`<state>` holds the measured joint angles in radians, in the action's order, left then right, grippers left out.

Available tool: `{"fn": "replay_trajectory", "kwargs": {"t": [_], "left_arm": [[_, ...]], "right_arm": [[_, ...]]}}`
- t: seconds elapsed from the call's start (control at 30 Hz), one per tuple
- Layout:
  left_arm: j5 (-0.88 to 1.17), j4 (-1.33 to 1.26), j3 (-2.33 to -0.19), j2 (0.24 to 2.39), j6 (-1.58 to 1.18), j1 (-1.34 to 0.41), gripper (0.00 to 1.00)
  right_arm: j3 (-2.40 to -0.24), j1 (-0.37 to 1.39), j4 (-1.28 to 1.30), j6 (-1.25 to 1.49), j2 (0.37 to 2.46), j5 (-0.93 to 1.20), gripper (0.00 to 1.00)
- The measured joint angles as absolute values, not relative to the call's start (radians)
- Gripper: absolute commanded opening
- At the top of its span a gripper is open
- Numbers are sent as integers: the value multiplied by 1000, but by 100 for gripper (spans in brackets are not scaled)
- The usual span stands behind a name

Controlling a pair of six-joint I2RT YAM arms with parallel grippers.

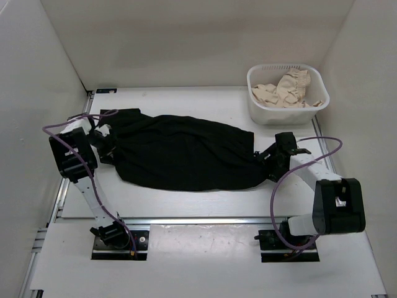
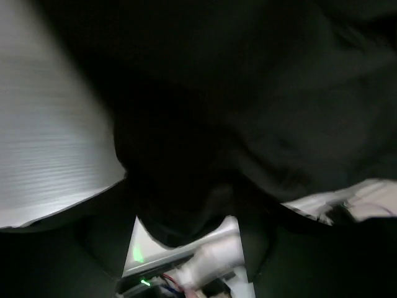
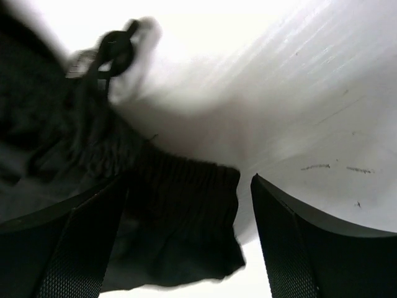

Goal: Fold and stack the trousers
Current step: Flatten the trousers out

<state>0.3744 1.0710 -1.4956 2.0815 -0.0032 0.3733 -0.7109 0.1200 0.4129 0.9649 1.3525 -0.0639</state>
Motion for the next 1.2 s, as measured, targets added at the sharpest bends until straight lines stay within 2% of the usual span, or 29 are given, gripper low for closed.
{"fn": "replay_trajectory", "kwargs": {"t": [0.03,0.1,0.17,0.2,0.27,0.3,0.4,0.57,0.67,0.77,0.87,0.93,1.03,1.1,1.2], "left_arm": [[396,1095,-1504,2103,-9,364,42],[411,1099,-1499,2112,-17,355,14],[427,1092,-1499,2131,-10,351,14],[439,1097,-1499,2136,-9,351,14],[439,1103,-1501,2136,-9,353,14],[430,1105,-1504,2133,-8,355,14],[347,1130,-1567,2107,-8,385,14],[149,1152,-1915,2012,-12,430,14],[28,1180,-2057,1893,-14,388,14],[-78,1196,-2058,1783,-12,331,14],[-144,1237,-1942,1740,-16,318,15],[-169,1277,-1866,1788,-17,303,21],[-186,1293,-1805,1929,-8,245,52],[-200,1290,-1787,2046,-3,192,68],[-194,1299,-1781,2148,-3,140,81]], "right_arm": [[-711,120,411,964,1375,-58,81],[-711,125,400,963,1408,-42,67],[-720,127,385,957,1436,-24,46],[-733,128,382,952,1457,-15,23],[-780,133,388,944,1518,9,4],[-803,136,392,931,1538,14,0],[-965,178,466,882,1593,17,0],[-1386,270,535,791,1590,-13,0],[-1509,282,548,761,1533,-35,0],[-1557,271,588,736,1456,-72,0],[-1520,269,618,723,1394,-76,0],[-1443,269,643,721,1362,-76,0],[-1316,250,689,718,1352,-98,0],[-1249,209,733,714,1352,-124,1],[-1220,136,778,701,1352,-153,1]]}}
